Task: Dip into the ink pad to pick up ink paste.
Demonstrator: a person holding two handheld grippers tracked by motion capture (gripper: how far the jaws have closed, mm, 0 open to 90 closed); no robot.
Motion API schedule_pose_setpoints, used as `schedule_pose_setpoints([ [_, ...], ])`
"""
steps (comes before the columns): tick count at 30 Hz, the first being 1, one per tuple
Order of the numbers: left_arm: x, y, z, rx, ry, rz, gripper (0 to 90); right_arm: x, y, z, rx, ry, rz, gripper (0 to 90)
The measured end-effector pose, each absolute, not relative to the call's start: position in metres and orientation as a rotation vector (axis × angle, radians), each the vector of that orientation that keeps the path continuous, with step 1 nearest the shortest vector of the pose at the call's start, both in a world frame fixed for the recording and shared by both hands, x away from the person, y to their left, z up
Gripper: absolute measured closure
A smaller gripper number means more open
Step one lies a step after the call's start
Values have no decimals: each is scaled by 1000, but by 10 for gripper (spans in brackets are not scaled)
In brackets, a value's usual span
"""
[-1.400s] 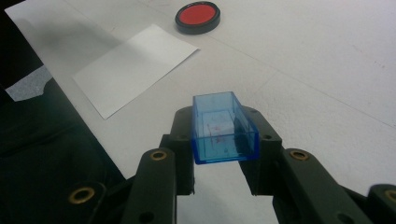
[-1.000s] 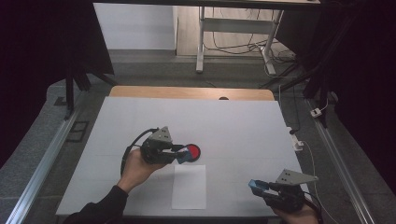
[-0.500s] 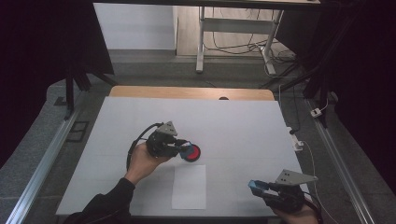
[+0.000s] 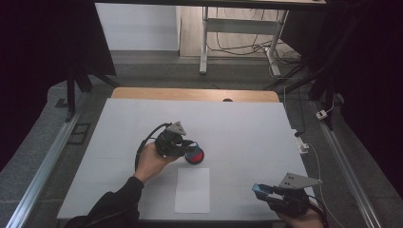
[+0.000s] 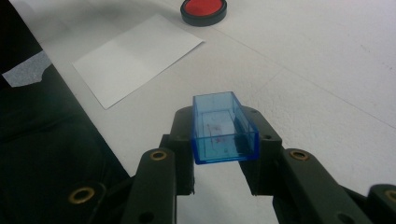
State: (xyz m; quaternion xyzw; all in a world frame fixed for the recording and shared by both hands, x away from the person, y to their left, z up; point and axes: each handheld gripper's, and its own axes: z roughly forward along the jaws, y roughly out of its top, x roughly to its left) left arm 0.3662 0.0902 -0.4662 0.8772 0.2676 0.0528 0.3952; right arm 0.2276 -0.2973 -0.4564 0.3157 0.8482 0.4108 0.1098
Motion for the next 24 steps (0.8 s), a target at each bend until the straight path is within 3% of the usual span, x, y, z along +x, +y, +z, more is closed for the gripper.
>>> schedule_pose_setpoints([
  [24,382,80,-482,2273,738,158,705,227,-295,-457,898,2512,1180,688],
])
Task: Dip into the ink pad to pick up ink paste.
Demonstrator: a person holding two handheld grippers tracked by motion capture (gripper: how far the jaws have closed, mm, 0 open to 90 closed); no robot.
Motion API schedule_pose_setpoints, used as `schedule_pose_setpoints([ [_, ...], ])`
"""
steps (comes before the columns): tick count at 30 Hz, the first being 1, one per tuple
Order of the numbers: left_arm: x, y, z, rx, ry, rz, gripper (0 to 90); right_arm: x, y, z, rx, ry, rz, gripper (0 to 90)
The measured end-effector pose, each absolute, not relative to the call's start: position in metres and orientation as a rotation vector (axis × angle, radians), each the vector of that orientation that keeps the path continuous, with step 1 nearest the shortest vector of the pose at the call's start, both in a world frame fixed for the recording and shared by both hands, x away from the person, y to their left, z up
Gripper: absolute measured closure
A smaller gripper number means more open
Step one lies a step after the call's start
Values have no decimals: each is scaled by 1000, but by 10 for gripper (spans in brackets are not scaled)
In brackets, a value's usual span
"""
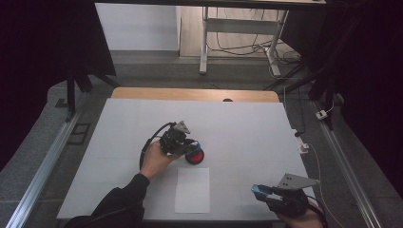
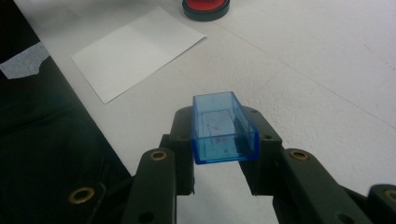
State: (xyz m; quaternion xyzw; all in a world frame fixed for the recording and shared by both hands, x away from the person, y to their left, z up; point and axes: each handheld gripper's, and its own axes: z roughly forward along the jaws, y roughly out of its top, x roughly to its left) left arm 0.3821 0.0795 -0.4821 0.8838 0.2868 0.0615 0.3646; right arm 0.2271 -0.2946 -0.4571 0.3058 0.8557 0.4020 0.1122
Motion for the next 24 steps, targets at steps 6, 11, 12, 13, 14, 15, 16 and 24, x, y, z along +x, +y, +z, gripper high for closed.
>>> schedule_pose_setpoints([
  [6,382,78,-486,2279,739,164,705,227,-294,-457,895,2513,1177,688],
  [11,381,76,-485,2295,735,182,706,227,-294,-457,892,2512,1174,688],
  [12,381,75,-485,2299,735,186,707,227,-294,-457,892,2513,1174,688],
  [13,380,74,-485,2303,735,187,707,227,-294,-457,891,2514,1172,688],
  [14,380,74,-485,2305,734,192,708,227,-294,-457,891,2515,1171,688],
  [15,379,73,-485,2305,730,198,708,227,-294,-457,889,2515,1171,688],
  [16,379,73,-486,2314,728,190,708,227,-294,-457,887,2516,1170,688],
  [24,375,70,-487,2307,740,225,709,226,-293,-457,880,2520,1157,688],
])
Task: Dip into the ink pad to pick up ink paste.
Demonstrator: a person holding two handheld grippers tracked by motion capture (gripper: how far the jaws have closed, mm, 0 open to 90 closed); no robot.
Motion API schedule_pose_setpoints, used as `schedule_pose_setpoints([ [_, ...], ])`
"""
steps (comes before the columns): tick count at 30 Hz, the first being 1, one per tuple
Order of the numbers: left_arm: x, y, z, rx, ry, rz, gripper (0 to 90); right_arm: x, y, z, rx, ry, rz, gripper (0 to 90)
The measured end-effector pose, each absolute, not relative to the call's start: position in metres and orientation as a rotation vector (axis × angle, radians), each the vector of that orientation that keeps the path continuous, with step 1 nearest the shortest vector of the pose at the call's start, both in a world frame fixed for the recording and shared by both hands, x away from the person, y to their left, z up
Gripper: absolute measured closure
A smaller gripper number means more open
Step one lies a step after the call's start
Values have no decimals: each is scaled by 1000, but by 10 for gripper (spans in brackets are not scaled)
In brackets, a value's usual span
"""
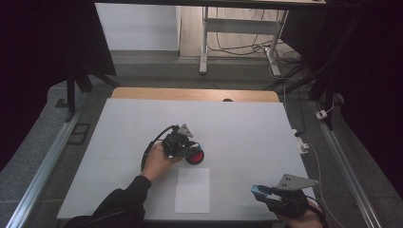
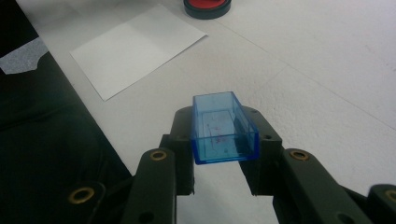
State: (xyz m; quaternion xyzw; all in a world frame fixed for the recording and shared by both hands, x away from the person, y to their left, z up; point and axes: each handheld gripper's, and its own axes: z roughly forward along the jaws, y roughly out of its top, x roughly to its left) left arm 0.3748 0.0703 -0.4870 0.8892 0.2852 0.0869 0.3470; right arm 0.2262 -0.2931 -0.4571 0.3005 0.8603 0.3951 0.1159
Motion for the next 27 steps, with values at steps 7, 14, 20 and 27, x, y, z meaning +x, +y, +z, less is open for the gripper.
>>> schedule_pose_setpoints([
  [7,369,64,-486,2342,707,296,708,226,-293,-457,878,2524,1155,688],
  [14,369,64,-486,2342,717,288,707,226,-292,-458,878,2524,1151,688],
  [20,376,71,-489,2295,766,205,707,226,-292,-458,880,2524,1150,688],
  [27,385,80,-492,2239,818,94,707,226,-292,-458,881,2525,1144,688],
])
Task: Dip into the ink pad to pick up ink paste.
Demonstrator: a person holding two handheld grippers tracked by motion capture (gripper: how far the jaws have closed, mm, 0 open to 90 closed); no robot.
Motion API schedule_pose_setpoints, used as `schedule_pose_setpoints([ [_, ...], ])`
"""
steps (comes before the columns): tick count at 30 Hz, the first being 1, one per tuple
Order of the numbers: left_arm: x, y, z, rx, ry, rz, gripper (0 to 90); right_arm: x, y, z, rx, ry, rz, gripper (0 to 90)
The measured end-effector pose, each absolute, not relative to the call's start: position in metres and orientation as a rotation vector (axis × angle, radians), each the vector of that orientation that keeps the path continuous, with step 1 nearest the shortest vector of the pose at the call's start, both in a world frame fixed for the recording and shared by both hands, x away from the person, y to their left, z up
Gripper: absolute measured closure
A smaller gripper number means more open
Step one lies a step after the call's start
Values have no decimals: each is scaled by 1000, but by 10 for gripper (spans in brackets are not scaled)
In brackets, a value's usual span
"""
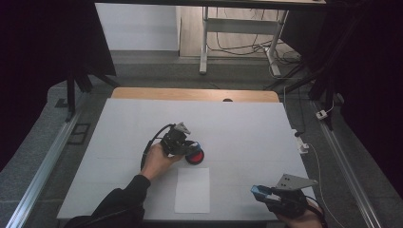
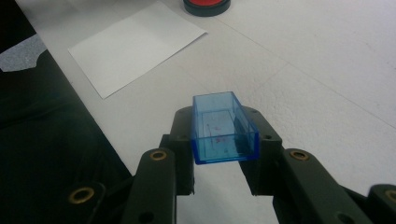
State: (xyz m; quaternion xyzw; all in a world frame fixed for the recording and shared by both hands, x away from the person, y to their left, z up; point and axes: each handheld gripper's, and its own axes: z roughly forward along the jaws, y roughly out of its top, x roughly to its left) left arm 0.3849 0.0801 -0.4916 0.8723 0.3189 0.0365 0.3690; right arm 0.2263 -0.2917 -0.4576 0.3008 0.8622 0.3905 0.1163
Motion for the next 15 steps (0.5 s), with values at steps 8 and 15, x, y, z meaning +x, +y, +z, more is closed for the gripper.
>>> schedule_pose_setpoints([
  [8,372,70,-490,2285,771,228,707,226,-291,-457,879,2528,1137,688],
  [15,372,70,-490,2284,756,241,705,226,-291,-457,873,2528,1140,688],
])
